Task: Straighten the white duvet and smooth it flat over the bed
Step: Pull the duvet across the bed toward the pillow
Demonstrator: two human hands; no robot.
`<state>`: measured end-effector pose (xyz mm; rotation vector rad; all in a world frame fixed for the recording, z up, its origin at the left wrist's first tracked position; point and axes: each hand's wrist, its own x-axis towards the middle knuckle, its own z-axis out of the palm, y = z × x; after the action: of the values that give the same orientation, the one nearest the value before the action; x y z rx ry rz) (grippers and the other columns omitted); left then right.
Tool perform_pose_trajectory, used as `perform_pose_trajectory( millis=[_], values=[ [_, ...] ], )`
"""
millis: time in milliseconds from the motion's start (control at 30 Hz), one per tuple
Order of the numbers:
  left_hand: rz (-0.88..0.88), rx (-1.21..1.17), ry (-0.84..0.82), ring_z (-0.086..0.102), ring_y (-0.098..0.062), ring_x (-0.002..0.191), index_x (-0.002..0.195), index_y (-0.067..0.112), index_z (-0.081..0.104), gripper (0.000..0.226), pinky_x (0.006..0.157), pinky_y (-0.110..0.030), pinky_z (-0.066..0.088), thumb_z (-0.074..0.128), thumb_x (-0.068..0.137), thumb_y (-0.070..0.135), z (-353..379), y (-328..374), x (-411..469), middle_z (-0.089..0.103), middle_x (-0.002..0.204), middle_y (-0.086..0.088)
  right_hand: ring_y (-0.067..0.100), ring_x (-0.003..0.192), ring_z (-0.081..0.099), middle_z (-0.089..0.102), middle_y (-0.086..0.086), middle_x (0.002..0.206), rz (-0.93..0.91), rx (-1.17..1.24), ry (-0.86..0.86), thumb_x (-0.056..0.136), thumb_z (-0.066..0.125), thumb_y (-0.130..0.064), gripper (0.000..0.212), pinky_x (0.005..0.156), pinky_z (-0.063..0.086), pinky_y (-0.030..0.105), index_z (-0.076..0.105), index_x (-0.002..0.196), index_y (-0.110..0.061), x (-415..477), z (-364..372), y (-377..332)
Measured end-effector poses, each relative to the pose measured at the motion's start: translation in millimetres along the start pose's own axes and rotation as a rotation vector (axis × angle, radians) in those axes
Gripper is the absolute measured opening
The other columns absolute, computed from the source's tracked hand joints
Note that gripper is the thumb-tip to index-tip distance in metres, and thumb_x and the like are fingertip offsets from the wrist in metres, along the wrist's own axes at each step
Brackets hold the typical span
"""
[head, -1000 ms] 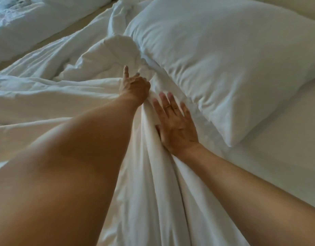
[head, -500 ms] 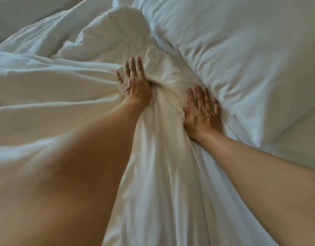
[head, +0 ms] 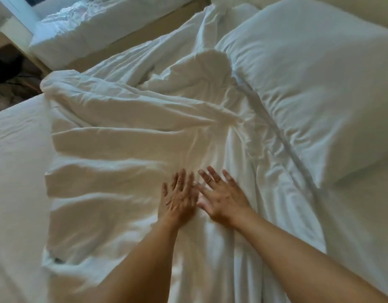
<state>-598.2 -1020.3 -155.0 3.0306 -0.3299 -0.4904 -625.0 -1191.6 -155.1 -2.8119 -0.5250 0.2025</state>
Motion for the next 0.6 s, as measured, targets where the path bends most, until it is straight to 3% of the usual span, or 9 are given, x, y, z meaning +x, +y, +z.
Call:
perform_pose_trajectory(
  millis=[67, 100, 200, 267, 600],
  values=[
    [-0.074, 0.001, -0.053, -0.016, -0.014, 0.147, 0.152, 0.035, -0.011, 0.062, 0.118, -0.045, -0.006, 0.017, 0.100, 0.051, 6, -14, -49, -0.019, 0.160, 0.007, 0.011, 0.142, -0.025, -0.012, -0.005, 0.162, 0.094, -0.058, -0.213, 0.076, -0.008, -0.066, 0.086, 0.117, -0.012, 0.046, 0.002, 0.154, -0.032, -21, 8, -14],
    [-0.122, 0.019, -0.081, -0.015, -0.014, 0.147, 0.153, 0.034, -0.010, 0.062, 0.118, -0.046, -0.007, 0.017, 0.099, 0.051, 7, -23, -73, -0.019, 0.160, 0.007, 0.012, 0.143, -0.026, -0.017, -0.006, 0.161, 0.160, -0.074, -0.253, 0.078, -0.008, -0.067, 0.083, 0.116, -0.015, 0.046, -0.004, 0.154, -0.033, -30, 7, -17],
    [-0.250, 0.071, -0.170, -0.012, -0.015, 0.148, 0.153, 0.031, -0.008, 0.063, 0.119, -0.047, -0.004, 0.020, 0.100, 0.049, 4, -52, -146, -0.015, 0.161, 0.004, 0.017, 0.146, -0.022, -0.019, -0.004, 0.161, 0.282, -0.088, -0.320, 0.095, 0.017, -0.063, 0.071, 0.116, -0.015, 0.046, -0.005, 0.154, -0.031, -54, -10, -30],
    [-0.283, 0.101, -0.199, -0.013, -0.017, 0.148, 0.153, 0.029, -0.008, 0.064, 0.119, -0.048, -0.003, 0.023, 0.100, 0.047, -3, -64, -189, -0.015, 0.161, 0.002, 0.019, 0.146, -0.022, -0.021, -0.001, 0.160, 0.297, -0.098, -0.370, 0.097, 0.023, -0.062, 0.072, 0.117, -0.014, 0.049, -0.004, 0.155, -0.028, -72, -25, -46],
    [-0.245, -0.052, -0.022, -0.012, -0.020, 0.148, 0.154, 0.028, -0.009, 0.075, 0.120, -0.048, -0.003, 0.032, 0.096, 0.052, -56, -72, -386, -0.013, 0.162, 0.000, 0.021, 0.145, -0.027, -0.023, 0.001, 0.159, 0.175, -0.154, -0.305, 0.097, 0.025, -0.062, 0.074, 0.117, -0.012, 0.051, -0.008, 0.154, -0.028, -198, -102, -205]
  ],
)
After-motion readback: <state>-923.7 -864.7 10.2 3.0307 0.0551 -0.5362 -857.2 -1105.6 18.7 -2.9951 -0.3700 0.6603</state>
